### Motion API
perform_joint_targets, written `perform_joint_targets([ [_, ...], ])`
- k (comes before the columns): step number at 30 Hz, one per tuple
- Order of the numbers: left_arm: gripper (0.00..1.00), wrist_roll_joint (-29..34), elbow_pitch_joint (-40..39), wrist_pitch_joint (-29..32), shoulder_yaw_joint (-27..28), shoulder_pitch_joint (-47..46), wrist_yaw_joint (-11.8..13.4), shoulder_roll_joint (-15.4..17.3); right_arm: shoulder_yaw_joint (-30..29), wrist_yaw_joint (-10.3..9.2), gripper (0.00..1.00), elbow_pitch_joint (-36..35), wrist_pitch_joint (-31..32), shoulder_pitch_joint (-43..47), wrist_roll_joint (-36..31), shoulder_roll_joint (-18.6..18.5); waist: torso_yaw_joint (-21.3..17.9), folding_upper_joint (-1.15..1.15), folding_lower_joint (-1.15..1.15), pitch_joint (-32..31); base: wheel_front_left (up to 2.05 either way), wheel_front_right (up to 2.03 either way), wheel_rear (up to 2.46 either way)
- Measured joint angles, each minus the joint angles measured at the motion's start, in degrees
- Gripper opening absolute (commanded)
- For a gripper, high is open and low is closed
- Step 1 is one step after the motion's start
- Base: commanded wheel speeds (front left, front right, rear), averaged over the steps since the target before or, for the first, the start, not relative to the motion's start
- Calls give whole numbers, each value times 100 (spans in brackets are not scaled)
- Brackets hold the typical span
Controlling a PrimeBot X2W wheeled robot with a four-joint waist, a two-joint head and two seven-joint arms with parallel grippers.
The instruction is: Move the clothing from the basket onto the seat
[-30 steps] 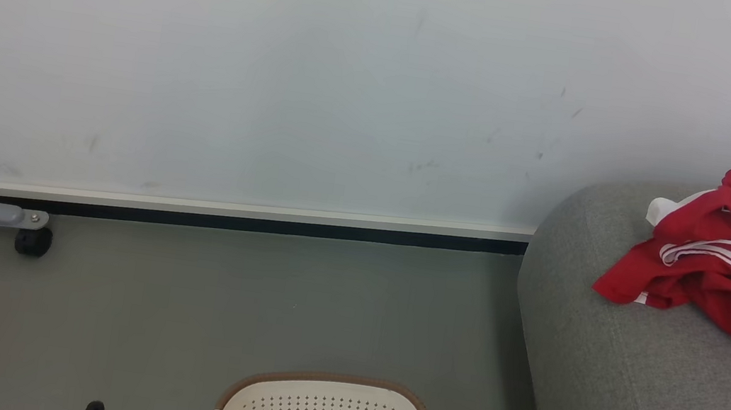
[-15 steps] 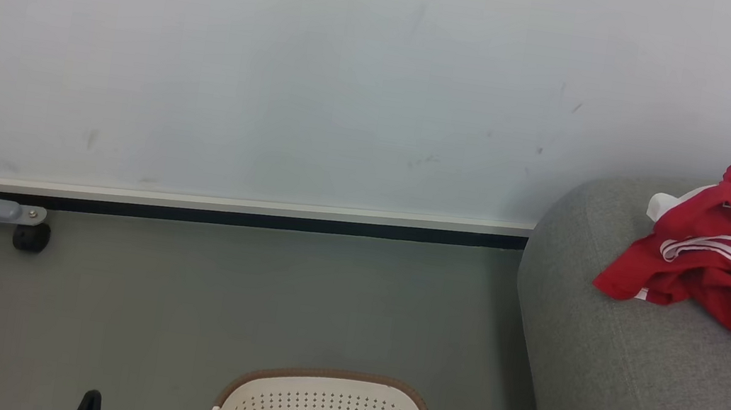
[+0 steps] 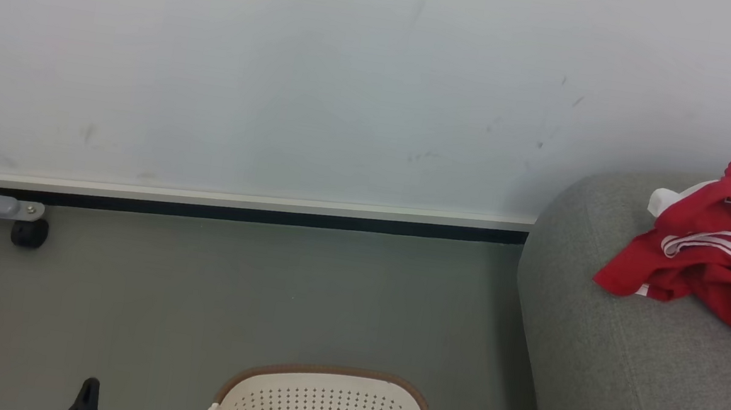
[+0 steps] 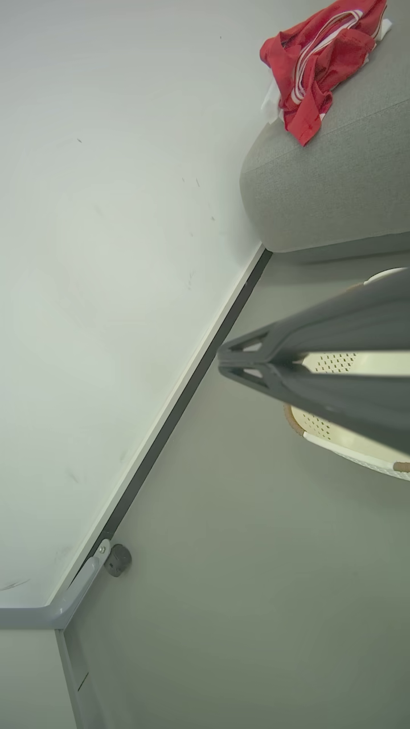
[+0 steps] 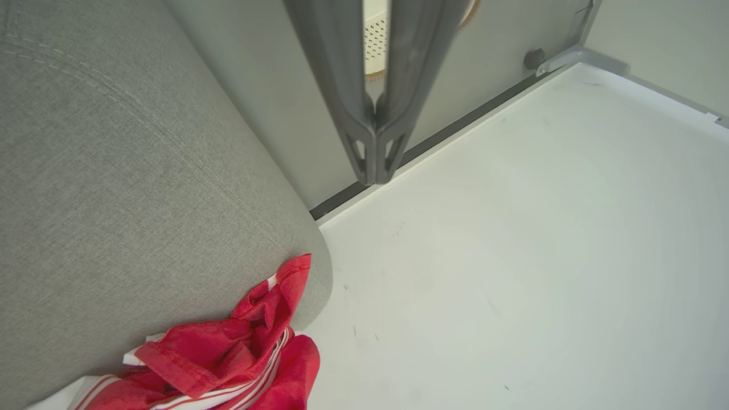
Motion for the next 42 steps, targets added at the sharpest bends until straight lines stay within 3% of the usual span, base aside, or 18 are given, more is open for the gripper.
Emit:
perform_joint_targets([
  [42,0,-2536,449,760,547,-697,-552,-331,-811,546,0,370,755,-440,2892,231,-42,0,-1,169,0,0,0],
])
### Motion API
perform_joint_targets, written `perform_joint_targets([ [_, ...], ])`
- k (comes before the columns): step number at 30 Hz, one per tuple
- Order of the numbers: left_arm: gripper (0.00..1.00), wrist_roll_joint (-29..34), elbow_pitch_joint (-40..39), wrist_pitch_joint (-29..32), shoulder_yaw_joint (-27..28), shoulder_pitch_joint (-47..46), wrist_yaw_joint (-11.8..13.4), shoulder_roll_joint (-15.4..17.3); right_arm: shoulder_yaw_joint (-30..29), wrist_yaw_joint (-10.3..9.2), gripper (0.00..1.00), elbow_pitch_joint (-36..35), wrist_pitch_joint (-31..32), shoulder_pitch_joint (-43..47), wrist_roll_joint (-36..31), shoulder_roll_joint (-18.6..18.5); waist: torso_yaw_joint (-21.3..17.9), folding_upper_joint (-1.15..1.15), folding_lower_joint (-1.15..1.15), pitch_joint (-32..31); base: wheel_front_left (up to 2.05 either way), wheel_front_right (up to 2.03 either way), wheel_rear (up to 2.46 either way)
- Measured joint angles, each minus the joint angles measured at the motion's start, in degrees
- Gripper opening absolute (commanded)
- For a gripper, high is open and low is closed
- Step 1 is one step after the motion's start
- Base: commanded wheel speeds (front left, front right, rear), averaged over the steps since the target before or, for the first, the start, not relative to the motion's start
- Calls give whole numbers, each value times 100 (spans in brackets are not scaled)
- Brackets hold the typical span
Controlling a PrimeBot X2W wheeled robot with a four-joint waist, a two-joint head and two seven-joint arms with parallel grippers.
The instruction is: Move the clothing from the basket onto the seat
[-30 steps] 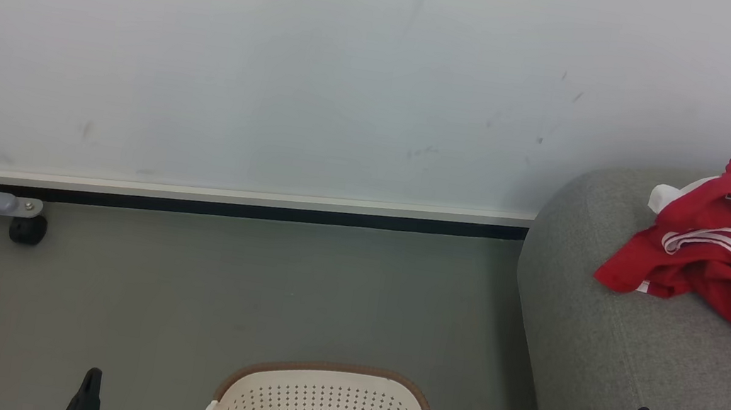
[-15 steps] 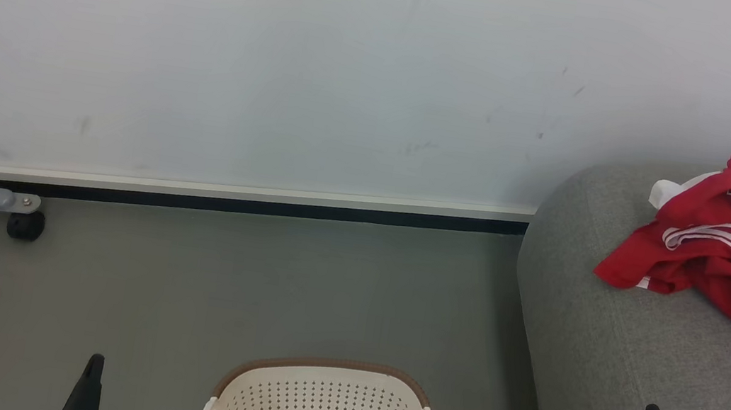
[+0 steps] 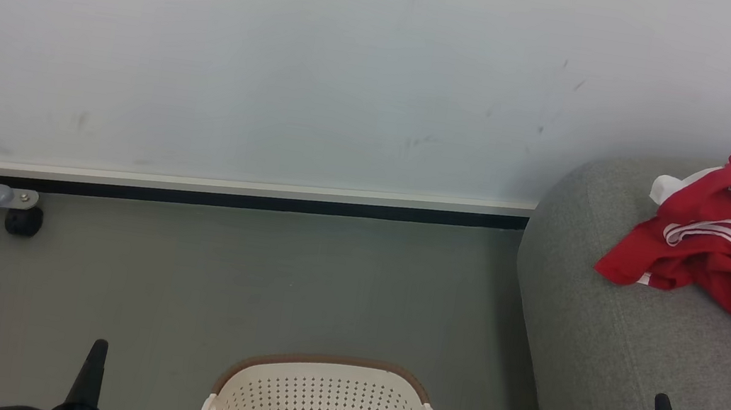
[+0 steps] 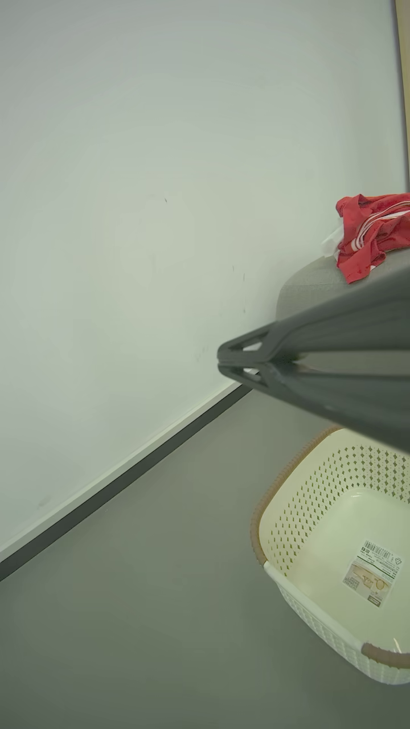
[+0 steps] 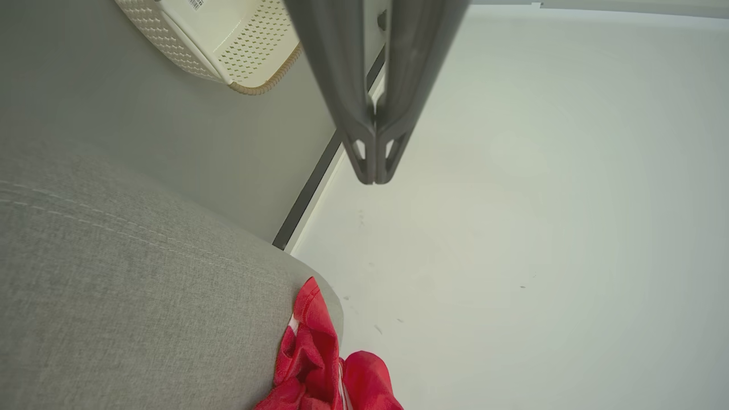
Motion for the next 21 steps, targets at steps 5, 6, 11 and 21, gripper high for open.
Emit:
perform_joint_targets([
  [5,0,-327,52,99,63,-85,-54,-36,-98,54,0,47,100,-45,347,36,-5,0,0,20,0,0,0],
  [6,0,-365,60,103,75,-104,-56,-49,-115,60,0,55,116,-48,411,45,-6,0,0,24,0,0,0],
  [11,0,-686,116,198,151,-188,-107,-96,-210,130,0,89,200,-122,750,73,-11,0,0,44,0,0,0],
  [21,0,-1316,221,376,271,-360,-256,-171,-400,261,0,181,380,-219,1439,127,-21,0,1,85,0,0,0],
])
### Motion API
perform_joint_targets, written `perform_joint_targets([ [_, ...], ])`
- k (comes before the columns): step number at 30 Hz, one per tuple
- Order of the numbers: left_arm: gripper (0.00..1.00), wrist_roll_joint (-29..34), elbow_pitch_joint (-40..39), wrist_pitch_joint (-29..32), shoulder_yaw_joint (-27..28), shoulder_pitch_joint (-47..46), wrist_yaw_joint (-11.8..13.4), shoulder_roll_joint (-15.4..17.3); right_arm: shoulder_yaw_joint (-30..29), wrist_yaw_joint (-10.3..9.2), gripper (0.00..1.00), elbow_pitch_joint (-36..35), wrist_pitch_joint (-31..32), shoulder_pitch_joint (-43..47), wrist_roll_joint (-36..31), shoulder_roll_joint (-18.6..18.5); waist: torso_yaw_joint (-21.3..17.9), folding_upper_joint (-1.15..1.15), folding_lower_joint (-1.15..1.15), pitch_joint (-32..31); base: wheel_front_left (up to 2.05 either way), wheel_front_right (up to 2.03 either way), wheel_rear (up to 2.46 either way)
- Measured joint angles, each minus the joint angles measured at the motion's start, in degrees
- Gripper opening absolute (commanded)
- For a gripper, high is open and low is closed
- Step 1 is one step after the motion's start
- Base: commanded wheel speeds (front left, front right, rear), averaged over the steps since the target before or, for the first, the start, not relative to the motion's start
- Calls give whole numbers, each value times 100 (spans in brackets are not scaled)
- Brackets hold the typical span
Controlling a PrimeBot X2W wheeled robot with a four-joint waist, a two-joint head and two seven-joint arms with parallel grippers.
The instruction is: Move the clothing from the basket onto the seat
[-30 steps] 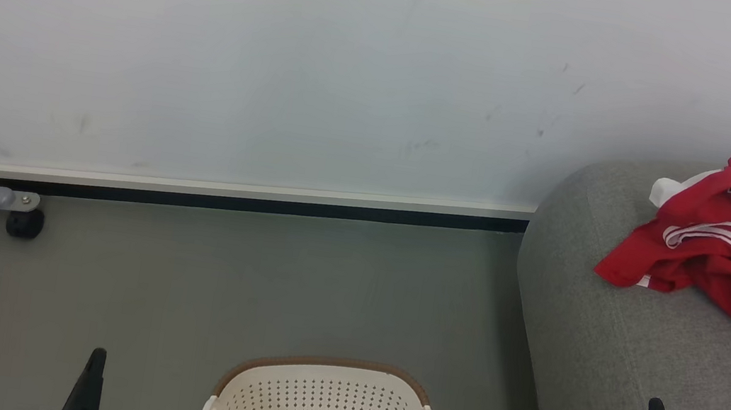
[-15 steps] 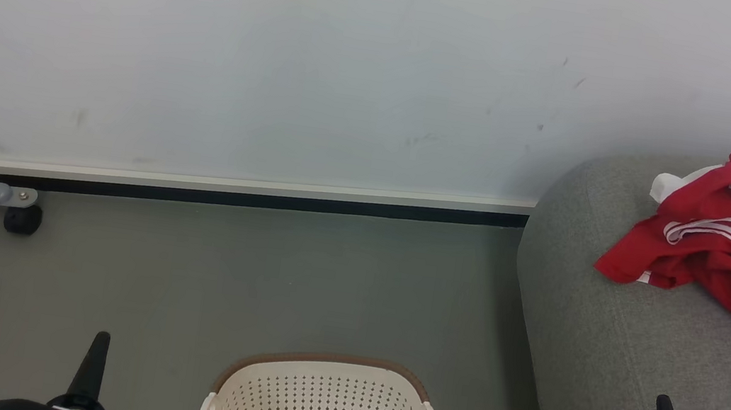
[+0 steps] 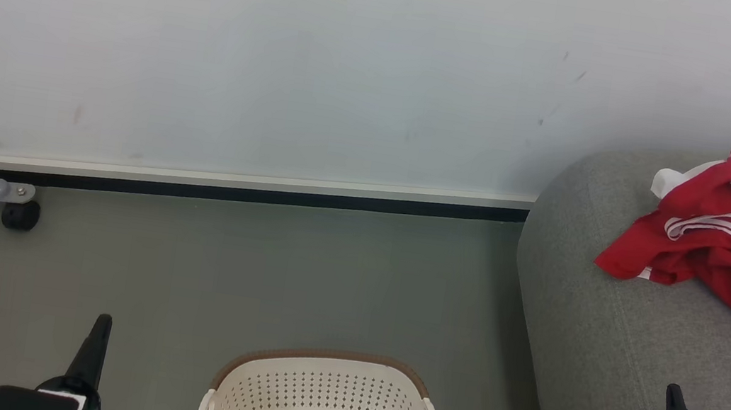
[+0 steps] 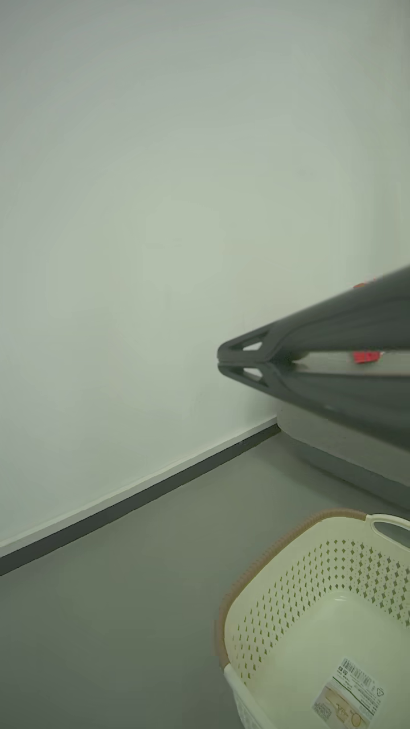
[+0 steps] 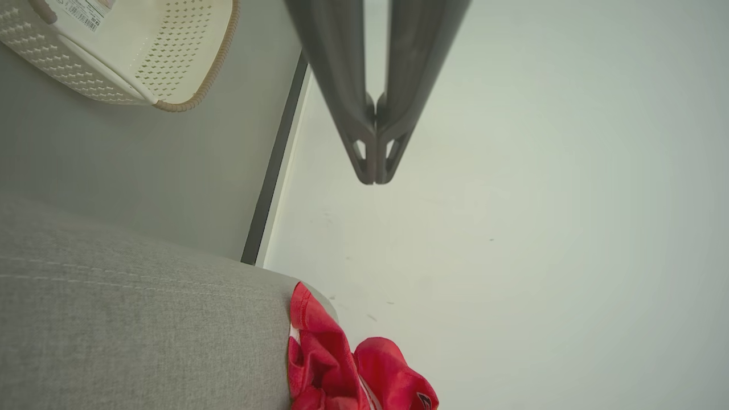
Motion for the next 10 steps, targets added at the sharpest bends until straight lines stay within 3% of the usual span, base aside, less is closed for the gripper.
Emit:
perform_joint_targets([
  [10,0,-550,93,171,122,-177,-102,-82,-181,121,0,82,168,-97,662,47,-9,0,0,37,0,0,0],
])
